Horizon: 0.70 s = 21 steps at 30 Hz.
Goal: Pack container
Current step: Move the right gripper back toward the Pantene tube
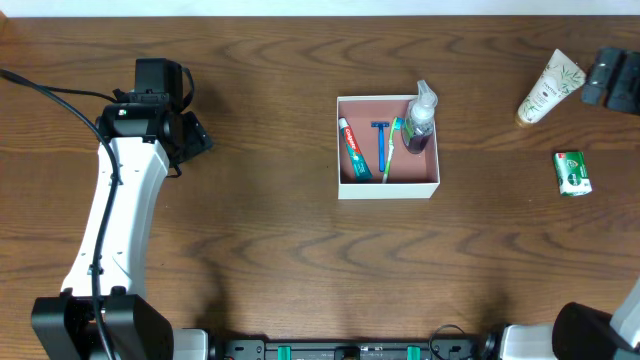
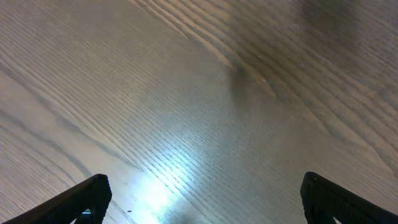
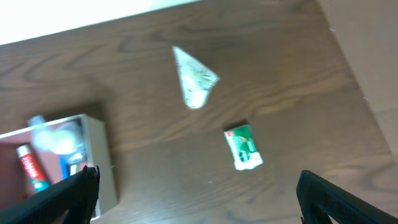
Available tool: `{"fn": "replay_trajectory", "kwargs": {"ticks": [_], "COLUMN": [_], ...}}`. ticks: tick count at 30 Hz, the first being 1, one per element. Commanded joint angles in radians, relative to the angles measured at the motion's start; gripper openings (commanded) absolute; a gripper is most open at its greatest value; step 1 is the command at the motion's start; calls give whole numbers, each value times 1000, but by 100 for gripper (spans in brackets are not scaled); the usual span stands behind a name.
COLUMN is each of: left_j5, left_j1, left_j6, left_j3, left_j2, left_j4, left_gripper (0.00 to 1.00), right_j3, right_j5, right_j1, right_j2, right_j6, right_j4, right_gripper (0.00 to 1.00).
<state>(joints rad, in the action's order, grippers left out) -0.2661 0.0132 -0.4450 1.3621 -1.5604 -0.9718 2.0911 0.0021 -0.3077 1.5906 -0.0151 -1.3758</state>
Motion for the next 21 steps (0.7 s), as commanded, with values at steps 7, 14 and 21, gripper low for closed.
{"fn": "replay_trajectory", "kwargs": {"ticks": [7, 14, 21], "left_j5": [-12, -12, -12], "left_j1": [4, 4, 4], "left_j6": [-2, -2, -2], "left_j3": [-6, -6, -6], "left_j2": [-4, -4, -4], "left_j4": [-3, -3, -3], "left_gripper": [98, 98, 98], "right_j3": [-31, -31, -31], "right_j5": [-18, -21, -275], "right_j1": [-20, -23, -57], "right_j2": [132, 217, 298], "right_j6": [43, 126, 409], "right_j4": [59, 191, 264], "right_gripper": [99, 99, 99]}}
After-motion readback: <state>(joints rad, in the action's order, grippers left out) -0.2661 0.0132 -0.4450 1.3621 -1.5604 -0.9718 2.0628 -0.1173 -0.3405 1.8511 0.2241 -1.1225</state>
